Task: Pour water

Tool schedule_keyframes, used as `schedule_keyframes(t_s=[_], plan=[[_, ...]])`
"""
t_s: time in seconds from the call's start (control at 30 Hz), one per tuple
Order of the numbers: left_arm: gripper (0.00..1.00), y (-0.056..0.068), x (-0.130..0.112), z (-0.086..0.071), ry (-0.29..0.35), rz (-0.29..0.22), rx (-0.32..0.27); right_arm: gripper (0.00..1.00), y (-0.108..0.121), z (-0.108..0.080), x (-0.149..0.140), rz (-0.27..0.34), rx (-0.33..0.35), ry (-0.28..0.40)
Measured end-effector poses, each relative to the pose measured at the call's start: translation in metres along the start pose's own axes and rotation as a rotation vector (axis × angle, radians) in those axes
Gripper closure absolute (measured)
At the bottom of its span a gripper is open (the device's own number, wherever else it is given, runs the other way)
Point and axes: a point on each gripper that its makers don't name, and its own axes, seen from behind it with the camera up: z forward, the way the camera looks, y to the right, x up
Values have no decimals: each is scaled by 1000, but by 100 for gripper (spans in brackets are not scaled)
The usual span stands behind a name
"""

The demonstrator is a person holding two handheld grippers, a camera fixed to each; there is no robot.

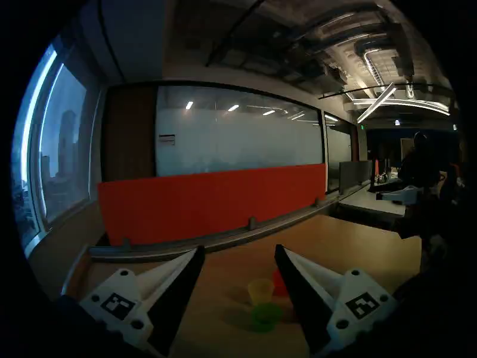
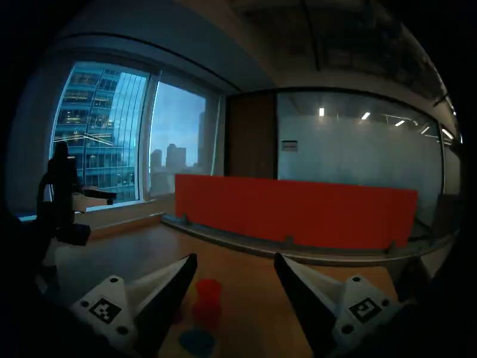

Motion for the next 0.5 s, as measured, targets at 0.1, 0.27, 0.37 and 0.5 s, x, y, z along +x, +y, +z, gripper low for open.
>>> schedule_keyframes(t_s=[0.1,0.27,0.37,0.5], plan=[[13,2,-9,1,-24,4,-19,0,-2,0,-6,-3,15,-26],[13,1,-26,4,-69,8,-38,0,-5,0,-18,-15,37,-66],[13,2,-36,7,-94,13,-51,0,-8,-1,-28,-26,54,-91],[13,4,-51,10,-128,18,-68,0,-11,-1,-42,-46,74,-127]])
